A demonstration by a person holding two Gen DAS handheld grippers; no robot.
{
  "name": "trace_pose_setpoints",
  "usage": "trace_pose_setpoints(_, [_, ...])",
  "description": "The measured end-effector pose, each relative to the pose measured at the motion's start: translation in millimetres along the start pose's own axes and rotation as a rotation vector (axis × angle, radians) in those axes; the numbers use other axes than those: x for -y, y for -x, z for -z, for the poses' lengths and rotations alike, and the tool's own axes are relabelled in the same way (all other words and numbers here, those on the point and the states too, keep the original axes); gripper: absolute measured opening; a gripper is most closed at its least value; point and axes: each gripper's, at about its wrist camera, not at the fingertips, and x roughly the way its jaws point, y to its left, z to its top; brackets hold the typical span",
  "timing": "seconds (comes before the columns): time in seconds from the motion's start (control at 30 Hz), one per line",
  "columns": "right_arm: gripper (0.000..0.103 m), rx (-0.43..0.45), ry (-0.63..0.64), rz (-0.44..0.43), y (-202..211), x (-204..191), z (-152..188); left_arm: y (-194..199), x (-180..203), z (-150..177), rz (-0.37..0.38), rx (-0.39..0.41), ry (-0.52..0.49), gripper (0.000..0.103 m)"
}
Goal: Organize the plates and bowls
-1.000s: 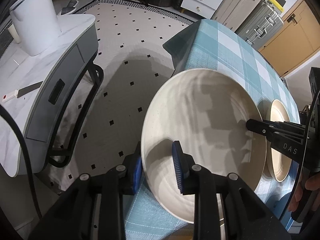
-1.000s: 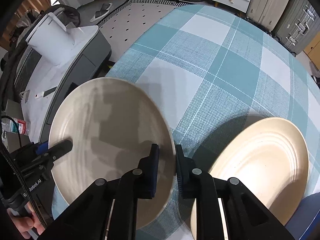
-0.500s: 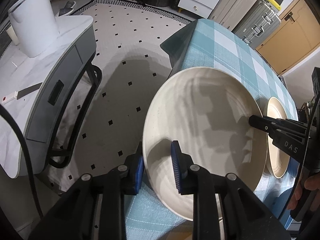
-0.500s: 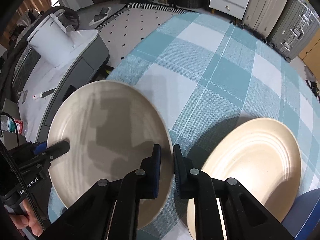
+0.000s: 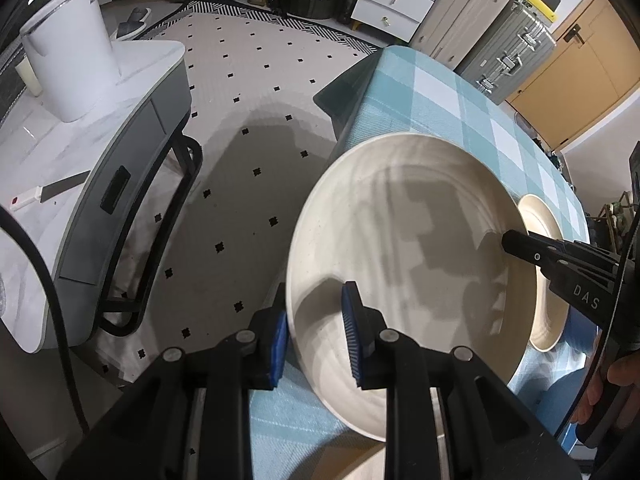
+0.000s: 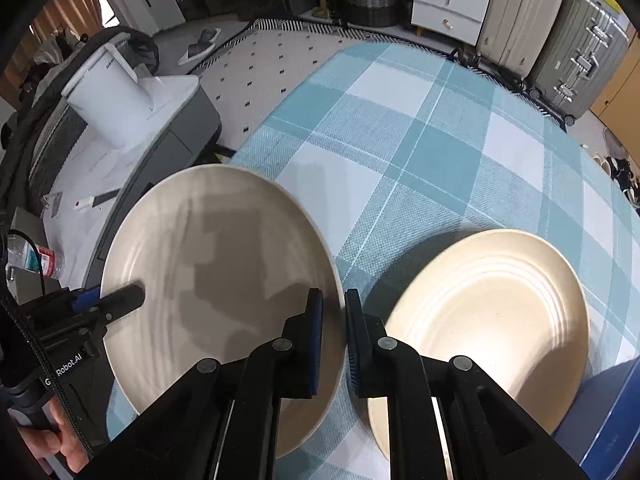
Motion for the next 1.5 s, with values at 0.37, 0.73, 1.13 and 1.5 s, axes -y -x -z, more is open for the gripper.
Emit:
trace_pose_setpoints(0.37, [0.010,0.024,-0.024,0.027,51,-4,21,40,16,14,0.011,0.021,-0.018,0.021])
trace_pose_setpoints(0.73, [0.010,0.026,-0.054,0.033,84,-15,72,63,23,63,0.003,0.019,-0.027,0.022])
trace_pose_setpoints(1.13, [0.010,-0.001,-0.055,0.025,81,-29,142,68,23,123,-0.051,0.036,-0.036,0.021])
trace_pose_setpoints(1.5, [0.010,-0.029,-0.076,0.029,62,-25,176,57,25,154,-0.057,0.009,-0.047,0.021])
